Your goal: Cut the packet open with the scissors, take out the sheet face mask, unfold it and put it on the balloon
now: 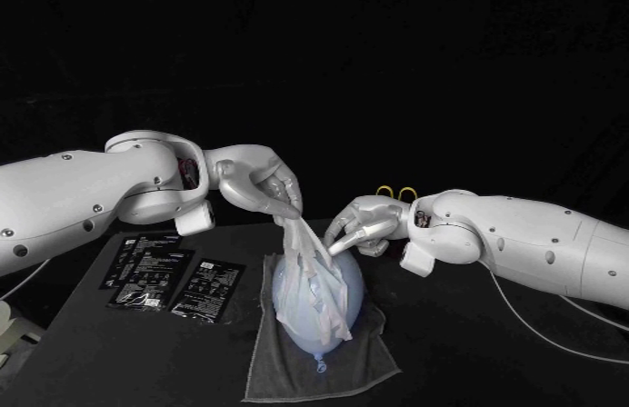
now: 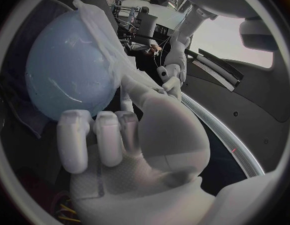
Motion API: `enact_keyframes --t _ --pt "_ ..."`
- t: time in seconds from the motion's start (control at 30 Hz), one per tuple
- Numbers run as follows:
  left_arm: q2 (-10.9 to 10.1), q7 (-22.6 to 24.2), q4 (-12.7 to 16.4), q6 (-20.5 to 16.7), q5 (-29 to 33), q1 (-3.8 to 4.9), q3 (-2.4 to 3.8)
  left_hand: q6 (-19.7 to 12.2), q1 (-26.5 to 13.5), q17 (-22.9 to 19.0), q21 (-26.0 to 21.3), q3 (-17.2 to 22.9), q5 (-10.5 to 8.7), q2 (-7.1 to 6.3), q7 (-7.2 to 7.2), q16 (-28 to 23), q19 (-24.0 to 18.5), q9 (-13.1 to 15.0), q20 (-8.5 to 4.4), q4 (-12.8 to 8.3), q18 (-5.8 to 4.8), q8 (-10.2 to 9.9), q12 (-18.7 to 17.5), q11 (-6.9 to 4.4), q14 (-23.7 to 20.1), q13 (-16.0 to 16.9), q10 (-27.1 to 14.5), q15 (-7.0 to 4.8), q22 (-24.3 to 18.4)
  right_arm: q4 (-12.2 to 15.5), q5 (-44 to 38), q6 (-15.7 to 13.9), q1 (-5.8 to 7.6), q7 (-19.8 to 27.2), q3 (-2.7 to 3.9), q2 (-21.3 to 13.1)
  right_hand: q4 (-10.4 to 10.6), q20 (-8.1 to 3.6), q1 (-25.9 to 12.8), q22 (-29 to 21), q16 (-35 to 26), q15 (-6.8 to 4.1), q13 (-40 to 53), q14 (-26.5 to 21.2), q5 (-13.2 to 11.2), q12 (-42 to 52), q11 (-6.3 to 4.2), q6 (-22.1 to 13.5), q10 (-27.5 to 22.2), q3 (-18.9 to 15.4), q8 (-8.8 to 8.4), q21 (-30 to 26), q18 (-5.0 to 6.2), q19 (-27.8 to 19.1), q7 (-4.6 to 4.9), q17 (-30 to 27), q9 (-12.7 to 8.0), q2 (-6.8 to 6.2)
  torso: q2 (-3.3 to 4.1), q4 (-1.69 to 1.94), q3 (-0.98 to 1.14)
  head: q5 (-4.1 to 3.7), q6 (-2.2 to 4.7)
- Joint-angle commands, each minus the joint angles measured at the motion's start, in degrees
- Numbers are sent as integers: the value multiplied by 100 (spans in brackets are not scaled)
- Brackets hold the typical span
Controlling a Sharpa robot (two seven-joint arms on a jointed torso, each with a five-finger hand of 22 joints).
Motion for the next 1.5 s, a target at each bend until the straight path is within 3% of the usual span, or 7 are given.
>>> enact_keyframes --t 0.03,0.87,0.93,0.97,1.0,1.17,1.5 --pt "12 34 -21 37 77 8 4 52 43 8 23 -19 20 -2 -5 -20 -26 517 4 -24 66 3 -27 5 46 7 42 -6 6 111 174 -405 18 193 3 -81 -26 -41 -118 1412 24 -51 1507 598 -6 20 -50 -91 605 108 99 10 -50 456 -5 1510 171 14 2 -4 2 -10 -2" --pt "61 -16 -125 -157 95 -13 -17 57 44 17 38 -19 20 -1 -6 -25 -42 521 5 -20 64 -5 -26 4 50 7 46 -6 19 783 -200 -1678 110 15 5 -701 -111 -62 -353 1398 24 -72 1507 598 -7 20 -63 -242 605 475 295 -29 -39 439 -14 1510 546 -30 3 -3 -2 -42 -26" --pt "63 -16 -122 -164 95 -16 -18 57 44 17 38 -19 20 -1 -6 -25 -42 521 5 -20 64 -5 -26 4 50 7 46 -6 19 814 -326 -1698 112 -16 4 -692 -32 -60 -492 1353 24 -58 1507 598 -20 20 -27 -489 605 402 151 -163 -7 374 34 1510 521 -86 2 -3 -2 -39 -25" --pt "62 -15 -119 -166 96 -18 -19 57 44 17 38 -19 20 -1 -6 -25 -42 521 5 -20 64 -5 -26 4 50 7 46 -6 19 836 -394 -1691 112 -30 4 -682 43 -25 -688 1340 24 33 1507 598 119 20 107 -924 605 264 -173 -200 -1 355 232 1510 373 -261 2 -3 -2 -39 -25" --pt "62 -14 -116 -169 96 -19 -20 57 44 17 38 -19 20 -1 -6 -25 -42 521 5 -20 64 -5 -26 4 50 7 46 -6 19 860 -451 -1665 112 -43 3 -670 60 7 -714 1338 24 90 1507 598 0 20 171 -1095 605 246 -313 -206 -2 351 281 1510 301 -283 3 8 -1 -39 -22" --pt "69 -12 -115 -164 97 -21 -21 57 44 17 38 -19 20 -1 -6 -25 -42 521 5 -20 64 -5 -26 4 50 7 46 -6 19 968 -648 -1527 108 -73 0 -602 82 137 -785 1340 24 225 1507 598 -7 20 287 -1538 605 -1 -757 -202 -4 352 385 1510 38 -545 4 6 -3 -42 -17" --pt "81 -2 -114 -146 100 -23 -22 57 44 17 38 -19 20 -1 -6 -25 -42 521 5 -20 64 -5 -26 4 50 7 46 -6 19 945 -837 -1285 70 -171 -16 -360 133 175 -756 1346 24 223 1507 598 -8 20 280 -1631 605 -155 -898 -185 -4 360 379 1510 -66 -559 7 12 -4 -41 -33"
